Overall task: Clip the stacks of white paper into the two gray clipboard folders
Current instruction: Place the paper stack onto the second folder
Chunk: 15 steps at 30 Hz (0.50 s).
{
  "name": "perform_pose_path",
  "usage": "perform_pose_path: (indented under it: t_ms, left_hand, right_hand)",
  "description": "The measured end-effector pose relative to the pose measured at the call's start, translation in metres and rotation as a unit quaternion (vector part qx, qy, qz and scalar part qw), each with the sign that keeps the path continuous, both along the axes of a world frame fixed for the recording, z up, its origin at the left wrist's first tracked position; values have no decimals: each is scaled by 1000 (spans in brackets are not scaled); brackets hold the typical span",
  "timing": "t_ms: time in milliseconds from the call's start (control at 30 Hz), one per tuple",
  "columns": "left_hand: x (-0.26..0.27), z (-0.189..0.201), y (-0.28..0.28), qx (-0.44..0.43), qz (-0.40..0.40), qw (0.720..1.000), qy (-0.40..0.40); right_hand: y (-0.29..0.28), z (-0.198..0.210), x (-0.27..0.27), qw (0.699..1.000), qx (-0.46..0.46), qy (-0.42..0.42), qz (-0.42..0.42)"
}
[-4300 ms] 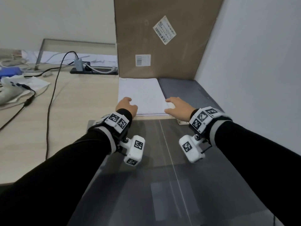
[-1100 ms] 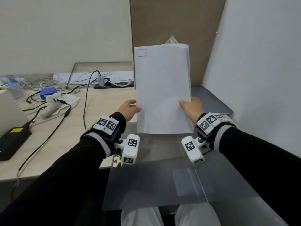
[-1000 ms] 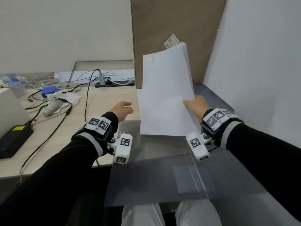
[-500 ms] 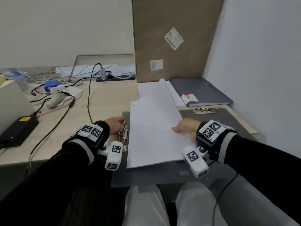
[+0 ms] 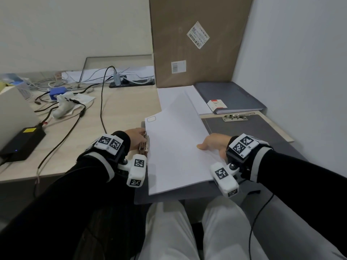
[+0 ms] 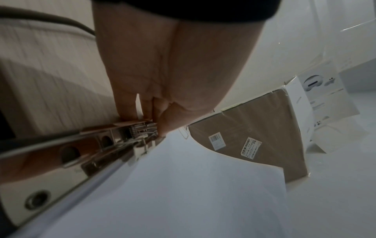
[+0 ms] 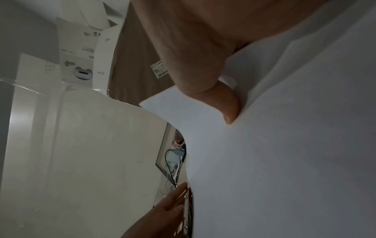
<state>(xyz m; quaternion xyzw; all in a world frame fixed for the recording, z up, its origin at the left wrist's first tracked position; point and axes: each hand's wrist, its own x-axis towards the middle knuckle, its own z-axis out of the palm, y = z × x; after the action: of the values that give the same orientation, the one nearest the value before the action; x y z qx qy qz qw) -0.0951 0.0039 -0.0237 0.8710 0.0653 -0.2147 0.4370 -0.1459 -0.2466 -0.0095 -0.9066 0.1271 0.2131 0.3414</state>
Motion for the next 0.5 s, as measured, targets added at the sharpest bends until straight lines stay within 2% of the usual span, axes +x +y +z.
perform_pose_path:
  t_ms: [133,267,400,500]
  left_hand:
    - [2,-4,3,-11,14,1000,-9]
    - [7,-10,1,-3,-8,1000,-8]
    - [42,-41,17,40,-29,999,-4]
    - [33,-33,13,74,-32,997,-15]
  right_hand:
    - [2,-4,-5,1000,1,17,-1]
    - [5,-5,-5,999,0,40,-21]
    - [5,-4,-5,997,15,53,-56]
    - [5,-6,-10,998,12,43,-54]
